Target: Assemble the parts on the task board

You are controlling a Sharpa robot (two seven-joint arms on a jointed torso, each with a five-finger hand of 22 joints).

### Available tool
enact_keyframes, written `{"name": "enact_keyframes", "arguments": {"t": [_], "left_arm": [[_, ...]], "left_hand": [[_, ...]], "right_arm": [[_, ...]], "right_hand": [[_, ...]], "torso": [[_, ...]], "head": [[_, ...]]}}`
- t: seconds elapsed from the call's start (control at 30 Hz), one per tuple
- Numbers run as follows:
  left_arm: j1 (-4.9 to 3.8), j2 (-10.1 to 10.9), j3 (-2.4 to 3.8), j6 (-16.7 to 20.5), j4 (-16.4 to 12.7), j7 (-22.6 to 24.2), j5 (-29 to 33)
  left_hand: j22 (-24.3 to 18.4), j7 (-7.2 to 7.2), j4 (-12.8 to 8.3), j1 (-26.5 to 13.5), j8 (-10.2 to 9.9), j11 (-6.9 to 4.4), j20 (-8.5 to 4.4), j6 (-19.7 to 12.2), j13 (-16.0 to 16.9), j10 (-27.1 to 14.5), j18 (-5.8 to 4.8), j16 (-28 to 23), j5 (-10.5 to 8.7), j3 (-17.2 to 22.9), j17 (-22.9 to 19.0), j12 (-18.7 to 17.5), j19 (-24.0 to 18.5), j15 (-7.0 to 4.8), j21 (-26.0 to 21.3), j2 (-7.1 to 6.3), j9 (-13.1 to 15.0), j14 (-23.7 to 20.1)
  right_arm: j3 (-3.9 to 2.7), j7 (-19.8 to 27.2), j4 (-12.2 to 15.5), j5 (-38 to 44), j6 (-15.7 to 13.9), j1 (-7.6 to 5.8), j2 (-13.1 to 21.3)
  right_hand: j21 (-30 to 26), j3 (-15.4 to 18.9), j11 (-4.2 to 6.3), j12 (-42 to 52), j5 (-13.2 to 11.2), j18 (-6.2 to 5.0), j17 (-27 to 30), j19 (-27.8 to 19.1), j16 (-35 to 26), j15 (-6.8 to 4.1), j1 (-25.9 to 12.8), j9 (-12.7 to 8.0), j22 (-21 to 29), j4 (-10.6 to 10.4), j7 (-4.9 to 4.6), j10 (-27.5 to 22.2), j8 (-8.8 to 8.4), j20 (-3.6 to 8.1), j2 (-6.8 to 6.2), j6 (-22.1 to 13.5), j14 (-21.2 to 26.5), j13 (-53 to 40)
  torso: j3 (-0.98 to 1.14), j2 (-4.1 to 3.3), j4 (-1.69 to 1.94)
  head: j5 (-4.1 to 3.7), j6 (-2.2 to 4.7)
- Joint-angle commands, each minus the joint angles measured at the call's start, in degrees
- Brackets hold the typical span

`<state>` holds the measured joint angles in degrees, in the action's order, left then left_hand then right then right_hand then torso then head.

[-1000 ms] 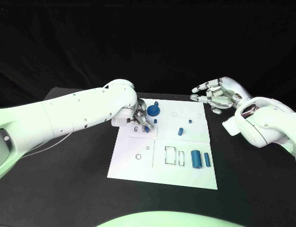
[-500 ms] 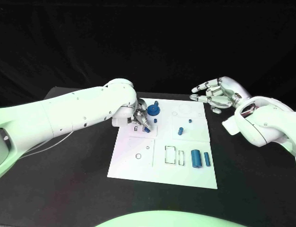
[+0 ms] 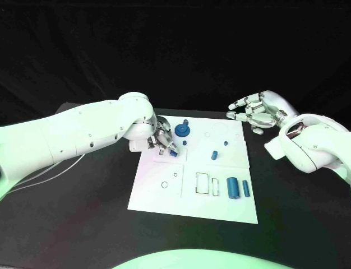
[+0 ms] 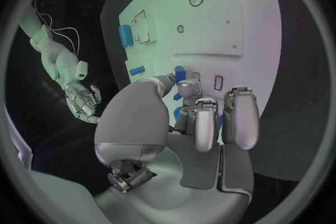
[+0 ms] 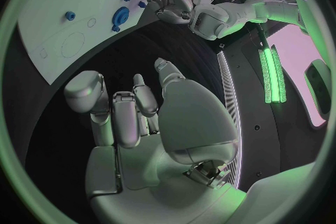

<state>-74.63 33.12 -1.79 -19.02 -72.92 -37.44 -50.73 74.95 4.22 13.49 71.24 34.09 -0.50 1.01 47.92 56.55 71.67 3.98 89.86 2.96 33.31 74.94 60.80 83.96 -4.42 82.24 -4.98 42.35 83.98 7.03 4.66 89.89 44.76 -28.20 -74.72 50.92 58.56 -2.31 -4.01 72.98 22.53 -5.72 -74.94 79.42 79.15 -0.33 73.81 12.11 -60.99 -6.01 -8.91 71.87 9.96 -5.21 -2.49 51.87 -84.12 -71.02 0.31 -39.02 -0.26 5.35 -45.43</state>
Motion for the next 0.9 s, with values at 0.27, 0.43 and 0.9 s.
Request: {"name": "enact_keyframes", "arguments": {"t": [0.27,0.43,0.9], "left_arm": [[-0.01,1.1,0.04,8.3,-1.7,0.8,-1.4],[0.34,1.0,0.02,11.8,-2.8,0.8,-8.1],[2.25,1.2,-0.03,14.2,-5.1,0.5,-17.0]], "left_hand": [[1.2,-0.54,-11.1,-2.8,1.5,-0.23,-0.01,-0.3,2.3,1.9,-1.17,0.1,-0.17,12.6,15.1,2.6,0.6,0.12,0.6,-0.58,1.7,6.0],[1.4,-0.62,-11.8,-3.6,1.9,-0.30,-0.06,-0.3,3.0,2.3,-1.20,0.1,-0.17,13.5,15.1,3.3,0.7,0.07,0.6,-0.79,2.1,6.0],[2.1,-0.79,-12.5,-4.8,2.7,-0.46,-0.18,-0.3,5.7,4.0,-1.34,0.1,-0.18,14.7,15.1,6.0,1.0,-0.07,1.0,-1.01,2.8,6.0]], "right_arm": [[-0.03,-0.2,-0.2,0.5,0.5,0.04,0.0],[-0.03,-0.1,-0.2,0.4,0.5,0.05,0.1],[-0.03,0.0,0.0,0.4,0.4,0.08,0.2]], "right_hand": [[-0.3,0.0,-0.06,-0.3,0.4,-0.91,-5.1,-0.4,-0.4,-0.14,0.4,0.1,0.2,-0.1,-0.05,-0.5,0.19,-0.06,0.16,-0.4,-2.3,0.1],[-0.3,0.0,-0.06,-0.3,0.4,-0.92,-5.1,-0.4,-0.4,-0.14,0.4,0.1,0.2,-0.1,-0.05,-0.5,0.19,-0.06,0.16,-0.4,-2.3,0.1],[-0.4,0.0,-0.07,-0.3,0.4,-0.92,-5.1,-0.4,-0.4,-0.14,0.4,0.1,0.2,-0.1,-0.05,-0.5,0.20,-0.06,0.16,-0.4,-2.3,0.1]], "torso": [[0.03,0.00,0.11],[-0.01,-0.03,-0.06],[0.05,-0.05,-0.13]], "head": [[0.13,0.05],[0.40,0.14],[0.48,0.01]]}}
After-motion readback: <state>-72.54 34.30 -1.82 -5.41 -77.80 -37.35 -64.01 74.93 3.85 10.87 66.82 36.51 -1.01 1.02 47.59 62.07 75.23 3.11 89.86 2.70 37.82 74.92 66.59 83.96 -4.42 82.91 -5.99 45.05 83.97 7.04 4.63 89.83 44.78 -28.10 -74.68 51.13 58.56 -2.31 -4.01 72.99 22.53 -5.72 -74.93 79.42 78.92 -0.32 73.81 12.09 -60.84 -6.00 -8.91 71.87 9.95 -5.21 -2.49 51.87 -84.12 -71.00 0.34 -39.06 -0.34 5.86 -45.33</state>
